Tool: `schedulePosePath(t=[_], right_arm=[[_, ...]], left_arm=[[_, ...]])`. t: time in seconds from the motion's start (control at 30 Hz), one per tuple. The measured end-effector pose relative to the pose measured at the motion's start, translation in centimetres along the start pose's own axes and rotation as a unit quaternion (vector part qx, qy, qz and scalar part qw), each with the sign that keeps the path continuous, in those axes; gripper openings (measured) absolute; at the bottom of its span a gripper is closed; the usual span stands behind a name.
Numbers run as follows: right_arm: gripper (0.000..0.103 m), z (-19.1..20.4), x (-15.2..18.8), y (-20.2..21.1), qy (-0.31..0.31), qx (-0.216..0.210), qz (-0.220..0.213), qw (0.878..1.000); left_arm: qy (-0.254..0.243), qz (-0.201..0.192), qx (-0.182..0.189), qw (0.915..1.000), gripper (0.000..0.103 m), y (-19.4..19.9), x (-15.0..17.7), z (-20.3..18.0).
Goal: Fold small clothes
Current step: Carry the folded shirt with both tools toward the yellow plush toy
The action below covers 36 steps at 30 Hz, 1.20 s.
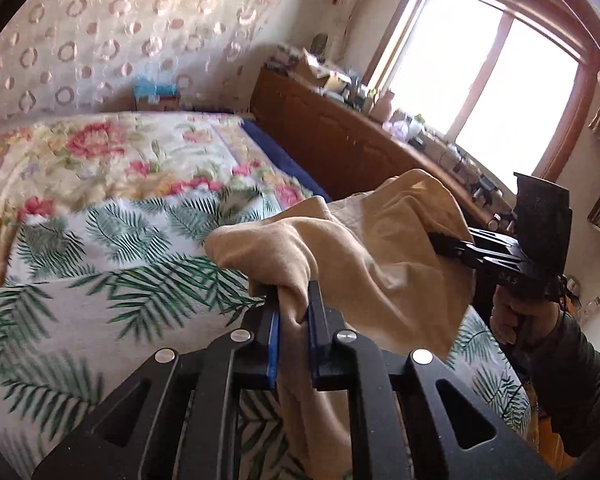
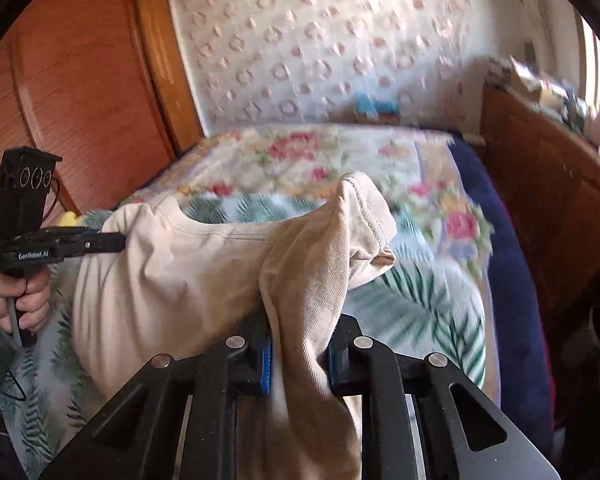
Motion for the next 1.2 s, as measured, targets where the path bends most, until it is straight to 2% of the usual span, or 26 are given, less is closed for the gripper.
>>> schedulePosePath(t=[0.13,0.23,0.37,0.47,0.63,0.73,0.97,1.13,1.2], right_arm=[[0.019,4.0,-2.6,0.1,0.06,-0.022,-0.023,0.998],[0.019,7.6,-4.9,-1.4,0.106,-0.047,-0.03,0.993],[0.019,13.5,-7.8,-5.5,0.178,-0.083,-0.033,0.98],[0.019,19.0,-9.4,-9.2,0.237,-0.083,-0.028,0.968],[0.019,25.9,-10.8,-14.0,0.283,-0.126,-0.023,0.95],[0.019,28.8,-11.9,-17.1,0.301,-0.141,-0.014,0.943],[0.019,31.6,-14.7,-26.0,0.34,-0.159,0.01,0.927],[0.02,34.1,-15.2,-28.3,0.339,-0.175,0.024,0.924],[0.021,34.9,-16.1,-29.2,0.324,-0.176,0.024,0.929]], left_arm=[[0.007,-0.042,-0.032,0.9986,0.012,5.6,1.2,1.6],[0.026,-0.064,-0.079,0.9945,0.012,9.7,3.2,4.1],[0.04,-0.079,-0.15,0.9847,0.012,13.9,6.5,7.1],[0.08,-0.09,-0.171,0.978,0.012,16.8,8.9,9.7],[0.113,-0.119,-0.219,0.962,0.012,20.7,11.9,11.7],[0.14,-0.121,-0.238,0.9534,0.012,21.5,13.8,13.2],[0.179,-0.093,-0.261,0.9442,0.012,20.8,17.0,15.0],[0.186,-0.084,-0.28,0.9379,0.012,20.9,17.6,15.8],[0.191,-0.085,-0.285,0.9354,0.012,21.0,17.5,15.9]])
Point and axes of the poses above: each gripper's, at about its wrist camera, not at the fingertips, and y roughly against the way its jaws point, z to its left, x to its underside, the point moved 2 cm from there along -y, roughly the way its jaws point, and after that the axes turned 1 degree about z, right-handed, at the moved point
